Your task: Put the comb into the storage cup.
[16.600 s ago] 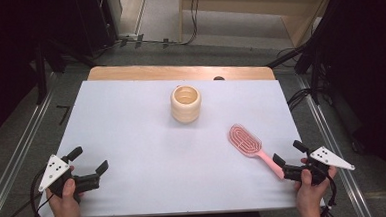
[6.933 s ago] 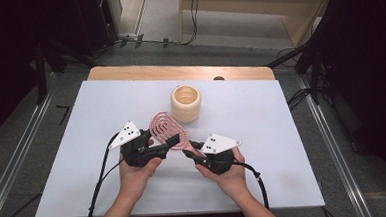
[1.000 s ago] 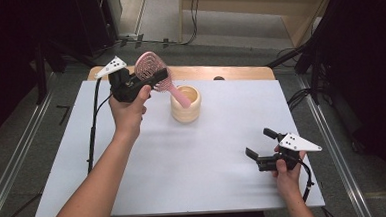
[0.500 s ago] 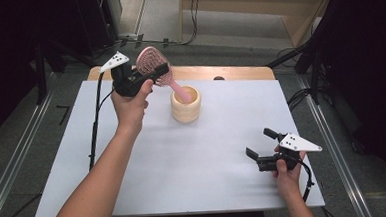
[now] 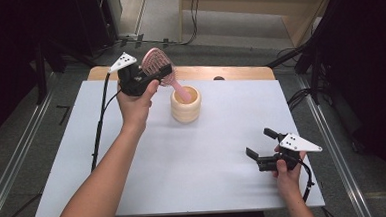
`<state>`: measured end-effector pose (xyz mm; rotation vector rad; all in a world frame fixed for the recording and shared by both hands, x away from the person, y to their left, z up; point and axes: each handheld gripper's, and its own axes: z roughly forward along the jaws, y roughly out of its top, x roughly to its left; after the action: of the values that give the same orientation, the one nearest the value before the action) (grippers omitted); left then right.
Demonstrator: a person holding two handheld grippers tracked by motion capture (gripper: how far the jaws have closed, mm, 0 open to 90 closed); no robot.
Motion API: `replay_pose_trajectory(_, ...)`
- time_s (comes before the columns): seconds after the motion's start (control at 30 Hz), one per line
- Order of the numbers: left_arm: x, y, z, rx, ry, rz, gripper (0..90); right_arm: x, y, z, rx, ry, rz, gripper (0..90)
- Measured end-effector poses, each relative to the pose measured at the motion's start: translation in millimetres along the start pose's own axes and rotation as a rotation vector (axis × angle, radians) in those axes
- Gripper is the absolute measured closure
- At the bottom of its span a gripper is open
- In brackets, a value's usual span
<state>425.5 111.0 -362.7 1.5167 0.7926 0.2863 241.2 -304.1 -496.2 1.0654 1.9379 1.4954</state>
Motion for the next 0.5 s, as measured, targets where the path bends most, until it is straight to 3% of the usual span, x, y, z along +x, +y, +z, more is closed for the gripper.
replay_pose_trajectory(0.5, 0.8, -13.2, 15.9, 0.048, 0.017, 0.020, 62.5, -1.0, -0.9, 0.0, -0.001, -0.004, 0.003, 0.0)
